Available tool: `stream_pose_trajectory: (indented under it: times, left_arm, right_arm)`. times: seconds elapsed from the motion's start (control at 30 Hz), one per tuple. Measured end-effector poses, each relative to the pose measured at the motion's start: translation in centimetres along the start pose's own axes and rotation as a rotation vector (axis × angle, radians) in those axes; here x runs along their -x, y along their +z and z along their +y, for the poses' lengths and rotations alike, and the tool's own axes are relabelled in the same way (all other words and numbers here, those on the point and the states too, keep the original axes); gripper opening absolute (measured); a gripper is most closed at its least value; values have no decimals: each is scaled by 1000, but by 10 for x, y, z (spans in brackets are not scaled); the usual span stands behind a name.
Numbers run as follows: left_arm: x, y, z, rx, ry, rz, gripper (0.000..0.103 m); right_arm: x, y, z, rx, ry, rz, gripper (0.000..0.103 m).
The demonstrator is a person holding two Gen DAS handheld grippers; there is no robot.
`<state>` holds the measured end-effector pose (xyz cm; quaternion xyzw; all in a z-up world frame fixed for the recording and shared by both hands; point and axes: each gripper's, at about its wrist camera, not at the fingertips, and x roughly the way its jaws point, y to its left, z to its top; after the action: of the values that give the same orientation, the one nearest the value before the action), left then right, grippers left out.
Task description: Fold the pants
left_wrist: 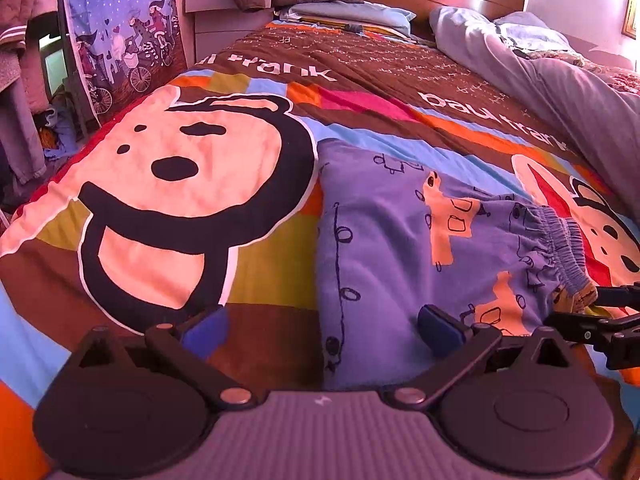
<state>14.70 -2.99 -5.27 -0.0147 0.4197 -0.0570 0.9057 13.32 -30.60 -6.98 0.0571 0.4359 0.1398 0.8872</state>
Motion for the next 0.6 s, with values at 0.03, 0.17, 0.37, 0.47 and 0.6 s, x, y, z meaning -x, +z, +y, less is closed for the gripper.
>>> stream_pose_trajectory:
  times: [0.03,0.17,0.37,0.47,0.6]
  left_arm:
    - [0,0,0,1,-1,1,102]
    - [0,-1,0,2,-2,-4,102]
    - [-1,-1,3,19,-16,-7,103]
    - [-2,0,1,15,-11,2,103]
    - [-1,-1,0,10,-8,-1,103]
  right_arm:
    - [0,0,0,-1,-1,-1,102]
    - [1,-1,0,-4,-4,-5,102]
    - [2,-2,1,-7,-22,-7,102]
    - [2,-2,1,-10,-17,-2,102]
    - [2,0,-2,-21,0,5,102]
